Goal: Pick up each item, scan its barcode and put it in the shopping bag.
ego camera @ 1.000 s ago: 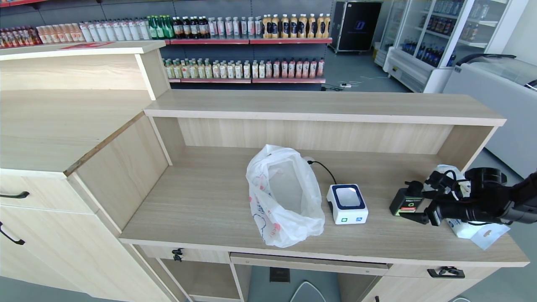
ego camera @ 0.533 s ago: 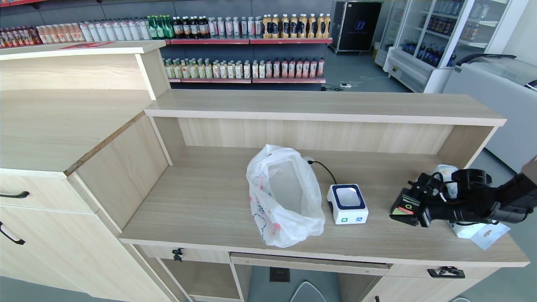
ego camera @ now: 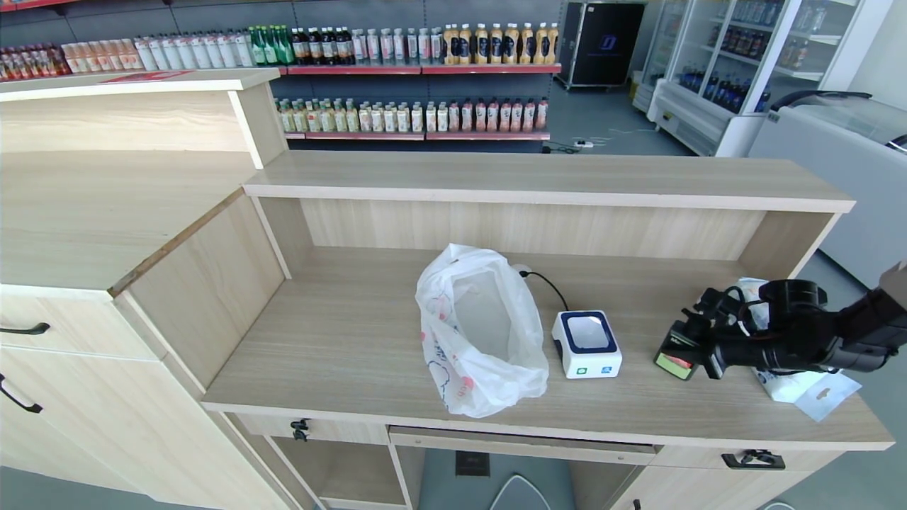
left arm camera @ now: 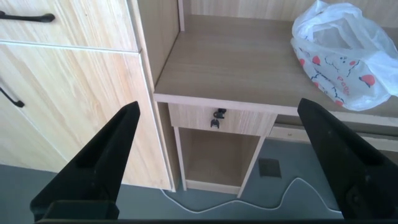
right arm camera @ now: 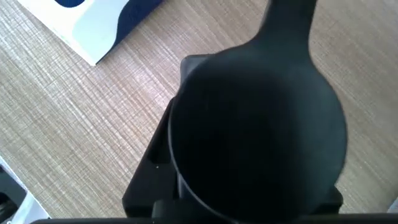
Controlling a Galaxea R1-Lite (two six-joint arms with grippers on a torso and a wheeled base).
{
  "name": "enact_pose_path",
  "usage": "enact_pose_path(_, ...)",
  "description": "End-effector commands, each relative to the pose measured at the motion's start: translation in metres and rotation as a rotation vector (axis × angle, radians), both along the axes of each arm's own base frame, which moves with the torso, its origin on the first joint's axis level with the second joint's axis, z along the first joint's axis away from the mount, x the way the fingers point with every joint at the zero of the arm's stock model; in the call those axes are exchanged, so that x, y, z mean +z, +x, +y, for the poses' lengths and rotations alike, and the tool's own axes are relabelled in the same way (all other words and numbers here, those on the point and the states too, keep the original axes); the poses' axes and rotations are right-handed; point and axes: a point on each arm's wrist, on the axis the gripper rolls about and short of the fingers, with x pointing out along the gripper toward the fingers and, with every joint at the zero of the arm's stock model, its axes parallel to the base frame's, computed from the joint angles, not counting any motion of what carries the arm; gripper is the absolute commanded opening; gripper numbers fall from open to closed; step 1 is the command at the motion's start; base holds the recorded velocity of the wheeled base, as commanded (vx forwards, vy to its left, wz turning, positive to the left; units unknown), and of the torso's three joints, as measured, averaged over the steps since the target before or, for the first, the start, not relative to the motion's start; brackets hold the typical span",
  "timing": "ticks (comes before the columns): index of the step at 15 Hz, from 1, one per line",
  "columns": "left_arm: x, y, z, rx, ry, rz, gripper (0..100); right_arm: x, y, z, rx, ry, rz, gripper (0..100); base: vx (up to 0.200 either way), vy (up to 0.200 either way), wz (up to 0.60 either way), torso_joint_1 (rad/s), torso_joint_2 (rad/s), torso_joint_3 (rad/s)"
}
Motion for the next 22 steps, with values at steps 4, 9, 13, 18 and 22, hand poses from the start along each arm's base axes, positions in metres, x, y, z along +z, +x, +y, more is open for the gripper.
enact_pose_path(4, 0.0, 0.0, 0.0, 0.002, 0.0, 0.0, 100, 0.099, -0.017, 0.0, 0.055, -0.2, -0.3, 0, 0.0, 0.0, 0.0, 0.0, 0.0, 0.0)
enact_pose_path(9, 0.0, 0.0, 0.0, 0.002, 0.0, 0.0, 100, 0.228, -0.13, 0.065, 0.36, -0.442, -0.804, 0, 0.0, 0.0, 0.0, 0.0, 0.0, 0.0)
enact_pose_path(13, 0.0, 0.0, 0.0, 0.002, 0.0, 0.0, 100, 0.235, -0.167, 0.094, 0.695, -0.799, -1.225, 0, 0.0, 0.0, 0.0, 0.0, 0.0, 0.0)
enact_pose_path(18, 0.0, 0.0, 0.0, 0.002, 0.0, 0.0, 100, 0.196, -0.189, 0.165, 1.06, -0.807, -1.481, 0, 0.0, 0.0, 0.0, 0.0, 0.0, 0.0)
enact_pose_path(22, 0.0, 0.0, 0.0, 0.002, 0.0, 0.0, 100, 0.204, -0.199, 0.196, 1.128, -0.983, -1.788, 0, 0.0, 0.0, 0.0, 0.0, 0.0, 0.0)
